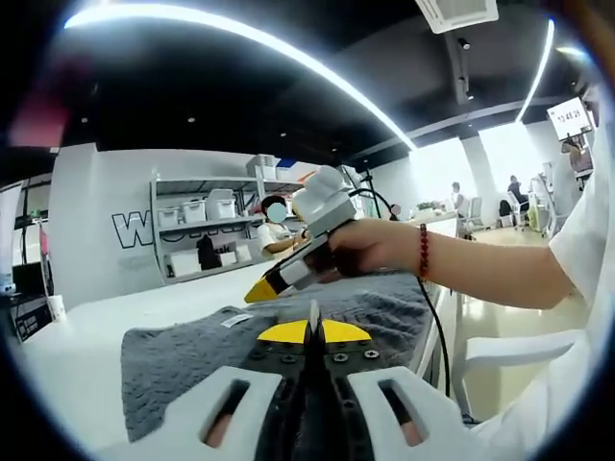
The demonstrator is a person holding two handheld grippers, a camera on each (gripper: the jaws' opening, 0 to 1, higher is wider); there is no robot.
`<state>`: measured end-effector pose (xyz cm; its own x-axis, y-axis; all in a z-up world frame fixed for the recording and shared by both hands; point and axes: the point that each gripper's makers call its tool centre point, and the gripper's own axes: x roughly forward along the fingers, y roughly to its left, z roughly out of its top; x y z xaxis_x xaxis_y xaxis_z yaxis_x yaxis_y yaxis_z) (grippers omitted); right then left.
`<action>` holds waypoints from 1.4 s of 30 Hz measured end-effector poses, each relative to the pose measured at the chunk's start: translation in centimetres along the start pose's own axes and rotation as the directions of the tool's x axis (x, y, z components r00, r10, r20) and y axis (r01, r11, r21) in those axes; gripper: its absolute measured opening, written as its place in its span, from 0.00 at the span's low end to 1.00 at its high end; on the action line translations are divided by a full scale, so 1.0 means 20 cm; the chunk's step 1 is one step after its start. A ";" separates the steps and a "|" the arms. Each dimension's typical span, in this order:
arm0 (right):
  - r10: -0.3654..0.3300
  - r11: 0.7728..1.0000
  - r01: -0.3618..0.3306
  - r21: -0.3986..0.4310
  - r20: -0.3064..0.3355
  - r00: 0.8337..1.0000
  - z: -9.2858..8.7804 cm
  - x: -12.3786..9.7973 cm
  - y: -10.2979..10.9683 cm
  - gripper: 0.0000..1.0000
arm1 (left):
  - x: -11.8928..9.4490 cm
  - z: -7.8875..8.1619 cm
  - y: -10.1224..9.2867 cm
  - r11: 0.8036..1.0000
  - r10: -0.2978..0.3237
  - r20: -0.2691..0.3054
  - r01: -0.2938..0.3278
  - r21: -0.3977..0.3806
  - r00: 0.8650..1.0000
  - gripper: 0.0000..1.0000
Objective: Open the folded towel by lifting each exposed corner and separating the folded layers until the towel lies flat within the target outline without major curled edges
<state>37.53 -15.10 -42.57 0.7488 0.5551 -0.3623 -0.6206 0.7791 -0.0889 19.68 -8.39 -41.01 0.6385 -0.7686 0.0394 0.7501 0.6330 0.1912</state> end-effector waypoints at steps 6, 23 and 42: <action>-0.005 1.000 0.005 0.006 -0.006 1.000 0.01 0.01 -0.01 0.33 | 0.00 0.00 0.00 1.000 -0.006 0.008 0.006 -0.013 1.000 0.01; 0.008 0.998 -0.007 0.056 -0.022 1.000 -0.04 0.09 0.01 0.32 | -0.03 -0.01 0.02 1.000 -0.004 0.011 0.004 -0.026 1.000 0.01; -0.014 0.992 0.019 0.123 -0.042 0.999 -0.08 0.15 -0.01 0.30 | -0.05 0.00 0.01 1.000 -0.009 0.014 0.010 -0.030 1.000 0.01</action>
<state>39.42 -14.04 -45.12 0.7470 0.5315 -0.3994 -0.5727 0.8195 0.0194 19.27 -7.50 -41.07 0.6289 -0.7758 0.0518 0.7612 0.6279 0.1624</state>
